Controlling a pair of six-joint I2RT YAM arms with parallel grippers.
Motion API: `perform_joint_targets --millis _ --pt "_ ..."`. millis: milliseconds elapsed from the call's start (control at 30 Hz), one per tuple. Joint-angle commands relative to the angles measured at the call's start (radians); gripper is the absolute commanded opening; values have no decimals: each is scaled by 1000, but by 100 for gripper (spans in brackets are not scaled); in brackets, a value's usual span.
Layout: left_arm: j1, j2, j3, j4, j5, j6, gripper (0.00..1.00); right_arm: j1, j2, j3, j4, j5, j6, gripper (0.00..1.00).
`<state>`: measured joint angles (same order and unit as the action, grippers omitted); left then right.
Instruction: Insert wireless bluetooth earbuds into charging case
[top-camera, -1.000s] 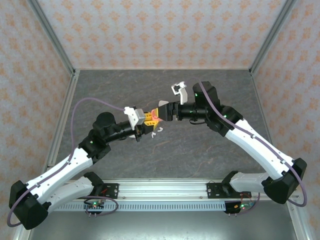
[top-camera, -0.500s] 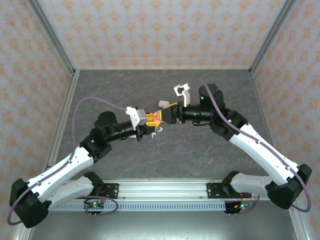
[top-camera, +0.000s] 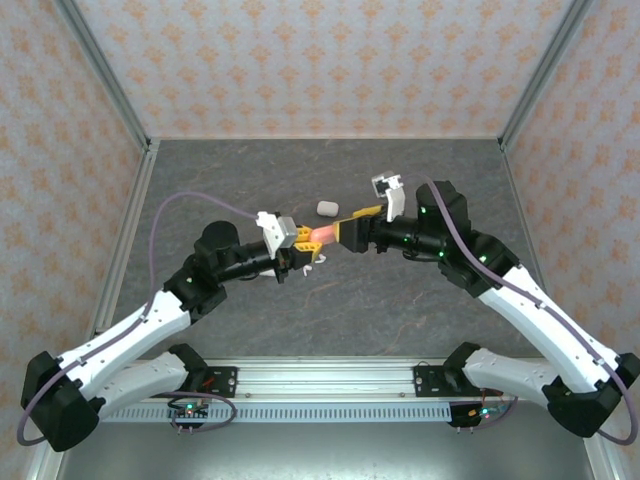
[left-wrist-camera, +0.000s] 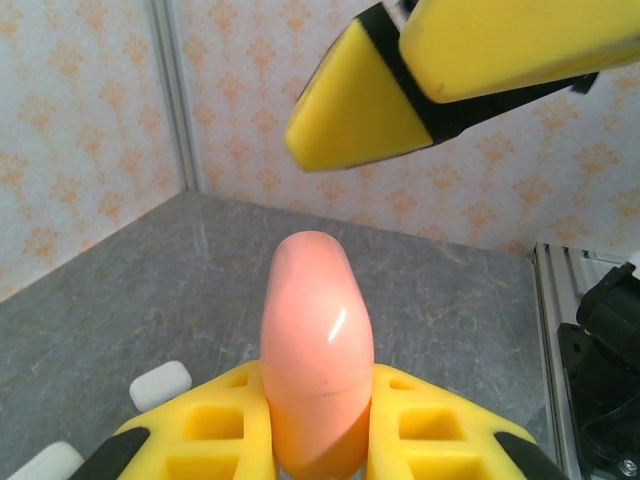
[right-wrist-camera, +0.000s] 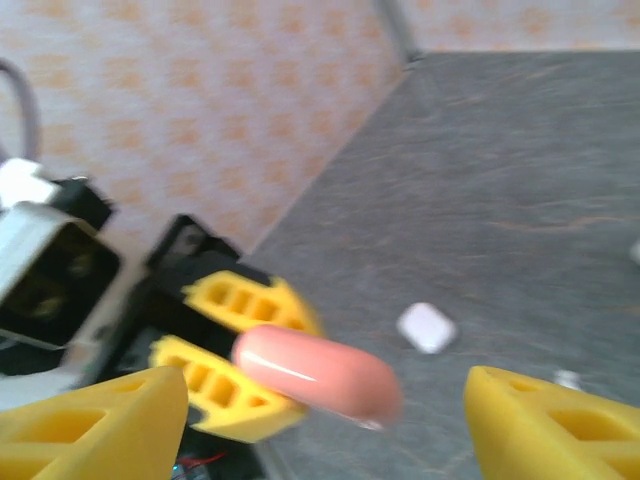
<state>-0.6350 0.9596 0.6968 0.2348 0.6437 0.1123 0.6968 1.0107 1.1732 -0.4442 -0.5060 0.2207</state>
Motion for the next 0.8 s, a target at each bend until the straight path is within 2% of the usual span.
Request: perform_joint_targets --millis 0,67,167,267,367,567,767 --pt "5 49 55 -48 -61 -39 0 -8 -44 36 -125 339 -6 79" --pt "5 105 80 -86 -85 -60 0 -13 -72 10 -126 445 12 85" --pt "5 222 125 -123 -105 -105 0 -15 -133 -66 -67 560 44 100" --pt "5 359 176 -120 -111 -170 0 -15 -197 -156 13 634 87 99" --pt "6 507 246 -115 -115 -256 0 -16 -238 -223 52 657 111 99" --pt "5 768 375 -71 -48 -427 0 -17 -248 -258 7 694 130 99" --pt "5 938 475 -93 7 -507 3 -17 -248 -265 -19 723 102 99"
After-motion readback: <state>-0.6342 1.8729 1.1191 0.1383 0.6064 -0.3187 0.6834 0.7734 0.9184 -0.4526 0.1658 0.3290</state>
